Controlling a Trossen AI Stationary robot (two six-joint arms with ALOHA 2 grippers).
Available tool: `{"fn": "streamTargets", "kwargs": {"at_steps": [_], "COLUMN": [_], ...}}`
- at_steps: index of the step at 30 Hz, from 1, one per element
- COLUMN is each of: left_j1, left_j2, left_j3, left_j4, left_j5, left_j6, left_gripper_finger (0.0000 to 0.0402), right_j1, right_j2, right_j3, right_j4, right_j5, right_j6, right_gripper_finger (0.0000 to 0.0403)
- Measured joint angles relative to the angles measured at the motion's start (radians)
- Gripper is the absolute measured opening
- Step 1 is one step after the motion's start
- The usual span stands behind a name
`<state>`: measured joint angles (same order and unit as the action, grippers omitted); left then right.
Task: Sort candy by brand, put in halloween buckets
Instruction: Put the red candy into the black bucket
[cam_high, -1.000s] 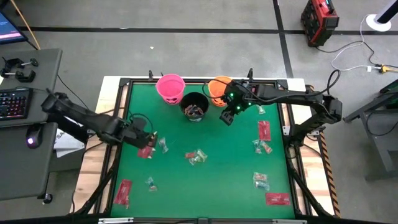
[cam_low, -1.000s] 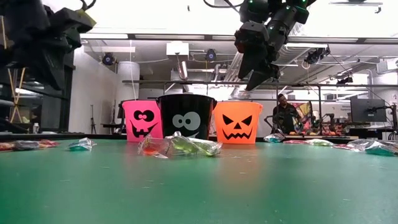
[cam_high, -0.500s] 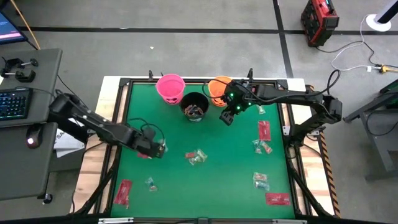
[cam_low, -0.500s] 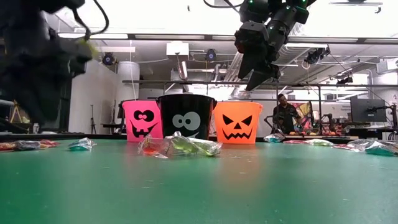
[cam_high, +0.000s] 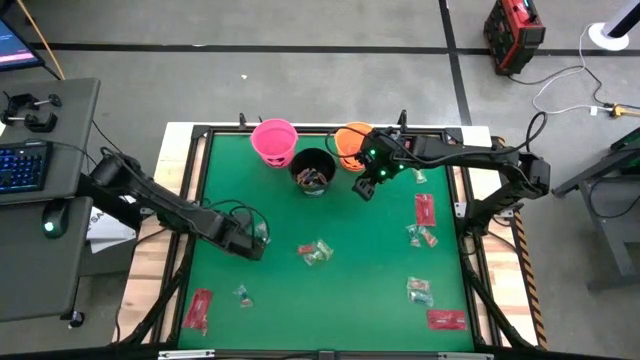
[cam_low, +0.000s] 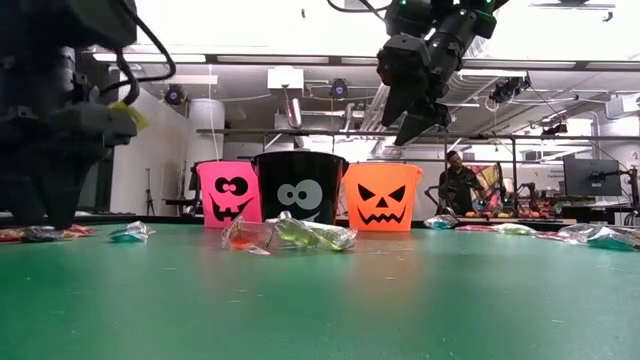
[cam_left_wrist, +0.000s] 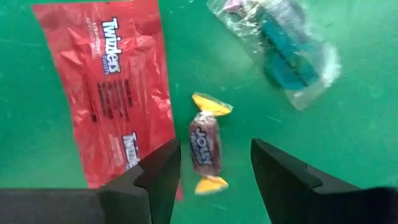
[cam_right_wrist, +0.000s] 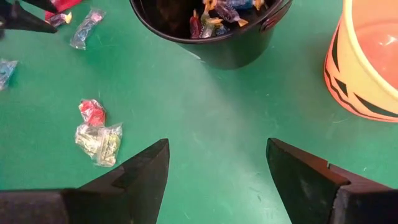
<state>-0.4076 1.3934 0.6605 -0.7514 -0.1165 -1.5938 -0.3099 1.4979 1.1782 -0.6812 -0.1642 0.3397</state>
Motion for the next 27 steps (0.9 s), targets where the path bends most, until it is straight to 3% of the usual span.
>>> {"fn": "streamTargets", "kwargs": {"at_steps": [9, 11, 15, 21, 27], "left_j1": [0.014, 0.014, 0.014, 0.014, 0.019], "left_j2": [0.095, 0.091, 0.054, -0.083, -0.283], "left_j3": [0.02, 0.034, 0.034, 0.037, 0.064], "left_j4": [0.03, -0.003, -0.033, -0.091, -0.147], "left_j5": [0.0, 0.0, -0.021, -0.049, -0.151], "left_j6": [0.027, 0.027, 0.06, 0.062, 0.086], "left_gripper_finger": [0.0169, 0.0137, 0.0032, 0.0003, 0.0], "right_j1": [0.0, 0.0, 0.0, 0.0, 0.0], "right_j2": [0.0, 0.0, 0.0, 0.0, 0.0], "right_j3": [0.0, 0.0, 0.0, 0.0, 0.0], "right_j4": [0.011, 0.013, 0.015, 0.014, 0.013], "right_j5": [0.003, 0.003, 0.009, 0.011, 0.01], "right_j6": [0.0, 0.0, 0.0, 0.003, 0.003], "right_gripper_finger": [0.0259, 0.0259, 0.0259, 0.0259, 0.0259]}}
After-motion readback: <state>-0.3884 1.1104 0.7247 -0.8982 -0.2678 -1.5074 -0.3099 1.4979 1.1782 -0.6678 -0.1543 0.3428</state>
